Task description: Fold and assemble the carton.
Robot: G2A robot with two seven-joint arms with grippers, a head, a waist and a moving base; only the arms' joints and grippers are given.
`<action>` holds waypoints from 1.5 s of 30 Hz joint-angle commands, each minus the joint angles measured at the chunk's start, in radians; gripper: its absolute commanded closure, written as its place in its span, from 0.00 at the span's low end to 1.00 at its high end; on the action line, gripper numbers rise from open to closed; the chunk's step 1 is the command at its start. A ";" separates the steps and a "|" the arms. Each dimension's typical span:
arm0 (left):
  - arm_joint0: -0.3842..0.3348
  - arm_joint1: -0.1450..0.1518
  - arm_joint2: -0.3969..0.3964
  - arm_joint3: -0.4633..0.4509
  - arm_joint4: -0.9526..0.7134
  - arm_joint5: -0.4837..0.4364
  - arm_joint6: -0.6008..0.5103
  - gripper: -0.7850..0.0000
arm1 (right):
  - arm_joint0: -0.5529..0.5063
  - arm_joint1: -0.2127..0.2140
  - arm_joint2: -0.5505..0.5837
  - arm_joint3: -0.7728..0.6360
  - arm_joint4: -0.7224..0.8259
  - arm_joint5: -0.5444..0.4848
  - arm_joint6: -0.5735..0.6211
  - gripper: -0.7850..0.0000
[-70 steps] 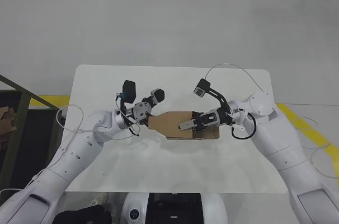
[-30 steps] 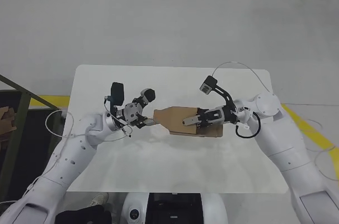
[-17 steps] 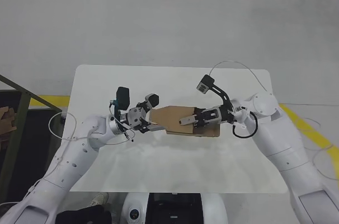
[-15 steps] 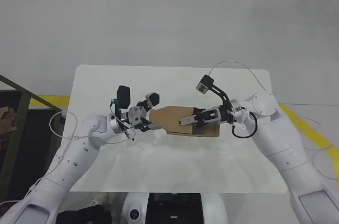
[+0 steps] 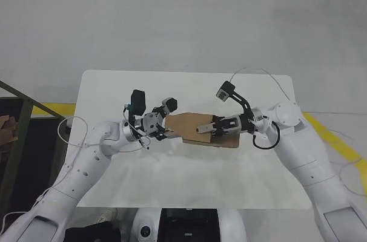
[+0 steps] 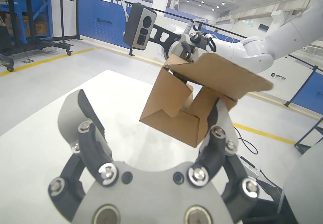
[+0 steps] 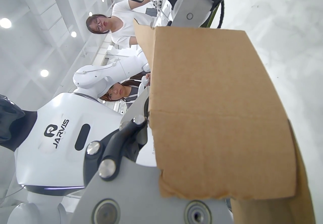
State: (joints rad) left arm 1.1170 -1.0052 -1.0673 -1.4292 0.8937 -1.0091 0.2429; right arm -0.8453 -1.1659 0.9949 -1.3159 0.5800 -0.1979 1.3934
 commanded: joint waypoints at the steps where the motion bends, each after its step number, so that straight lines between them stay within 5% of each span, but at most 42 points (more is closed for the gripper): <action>1: 0.012 0.003 -0.020 -0.003 0.009 0.004 0.004 0.00 | -0.009 0.005 0.014 -0.001 -0.009 0.003 -0.003 1.00; 17: 0.089 0.019 -0.133 -0.070 -0.014 0.017 -0.028 0.00 | -0.068 0.035 0.053 -0.065 -0.169 0.077 -0.071 1.00; 27: 0.026 -0.003 -0.076 -0.044 0.004 0.089 -0.098 0.00 | -0.064 0.034 0.043 -0.123 -0.156 0.091 -0.078 1.00; 45: 0.016 -0.016 -0.068 0.001 -0.024 0.057 -0.111 0.00 | -0.068 0.023 0.028 -0.111 -0.015 0.017 -0.064 1.00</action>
State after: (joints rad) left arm 1.1336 -1.0208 -1.1361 -1.4293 0.8711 -0.9506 0.1326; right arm -0.9151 -1.1416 1.0251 -1.4282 0.5612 -0.1793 1.3291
